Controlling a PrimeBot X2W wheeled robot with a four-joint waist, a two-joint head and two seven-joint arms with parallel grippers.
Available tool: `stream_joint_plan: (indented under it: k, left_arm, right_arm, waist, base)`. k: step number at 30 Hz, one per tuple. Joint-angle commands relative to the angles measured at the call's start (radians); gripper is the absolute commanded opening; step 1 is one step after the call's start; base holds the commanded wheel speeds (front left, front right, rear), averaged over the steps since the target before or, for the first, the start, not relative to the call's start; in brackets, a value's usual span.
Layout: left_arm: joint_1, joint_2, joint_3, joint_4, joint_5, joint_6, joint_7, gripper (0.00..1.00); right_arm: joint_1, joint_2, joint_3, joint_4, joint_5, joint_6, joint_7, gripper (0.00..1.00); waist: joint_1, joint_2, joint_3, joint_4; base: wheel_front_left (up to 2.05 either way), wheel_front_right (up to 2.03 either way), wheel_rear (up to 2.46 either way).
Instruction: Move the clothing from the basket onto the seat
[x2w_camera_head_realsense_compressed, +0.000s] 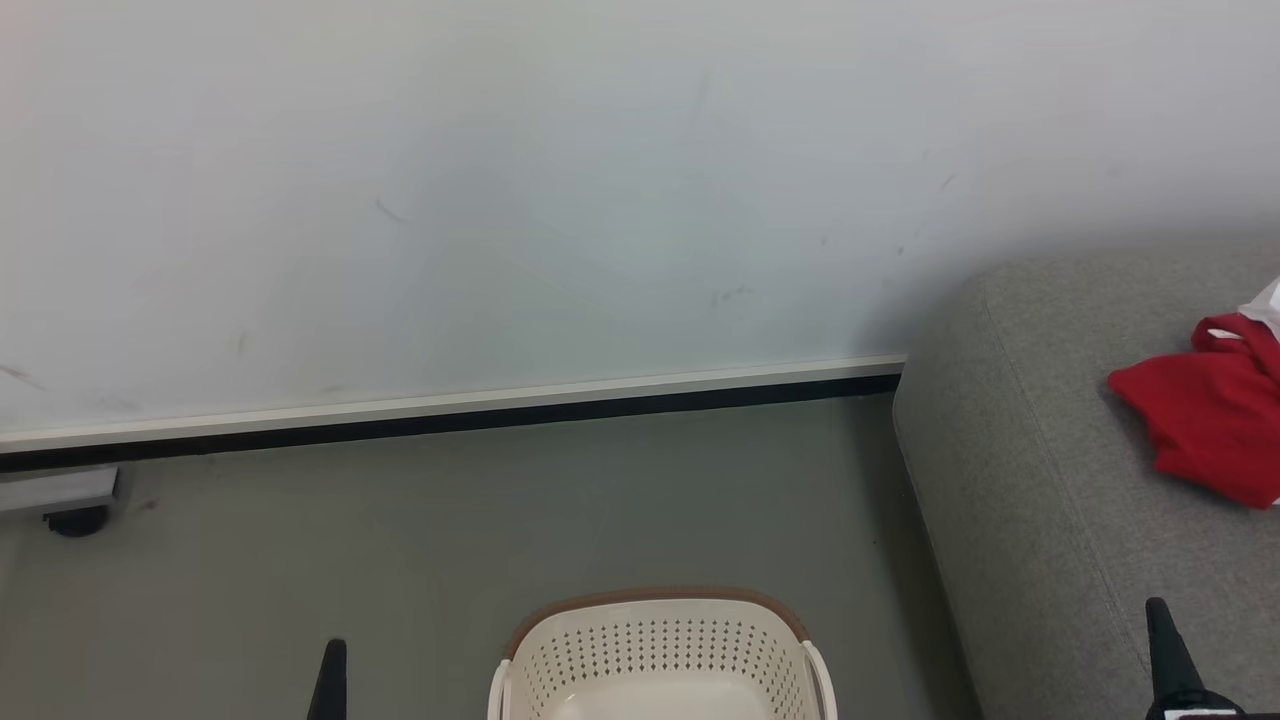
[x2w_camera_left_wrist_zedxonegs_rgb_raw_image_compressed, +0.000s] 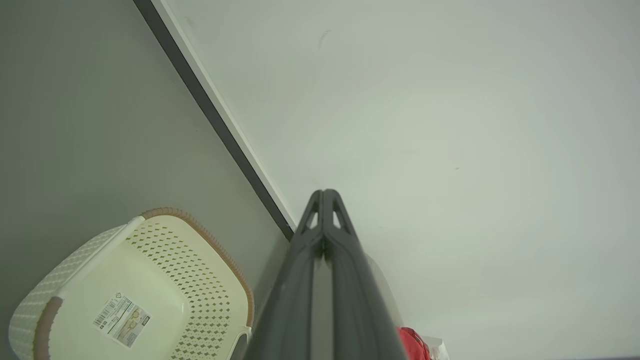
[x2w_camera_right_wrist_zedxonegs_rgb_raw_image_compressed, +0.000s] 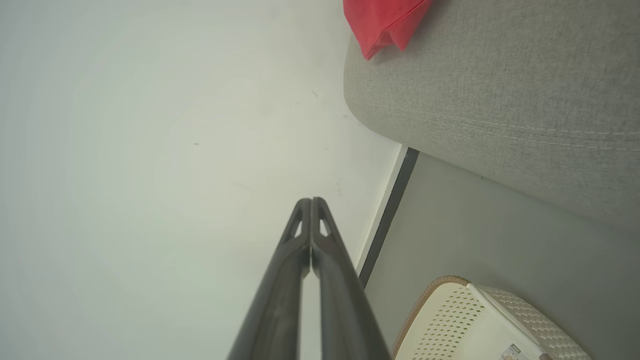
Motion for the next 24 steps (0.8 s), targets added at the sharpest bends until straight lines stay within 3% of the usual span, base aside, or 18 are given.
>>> stream_joint_plan:
  k: [1,24]
  left_arm:
    - [-0.024,0.001,0.001,-0.002,-0.034,-0.003,0.006,0.0]
    - [-0.056,0.0,0.0,0.008,-0.218,-0.012,0.042,0.0]
  right_arm:
    - [-0.02,-0.014,-0.003,-0.007,0.038,0.0,0.003,0.0]
    - [-0.036,-0.047,-0.008,-0.002,0.285,0.0,0.015,0.0]
  waist:
    - [-0.0001,-0.0001,0.001,-0.001]
    - [-0.0001,-0.0001,0.014,-0.007]
  base:
    - [0.0,0.0,0.0]
    - [0.0,0.0,0.0]
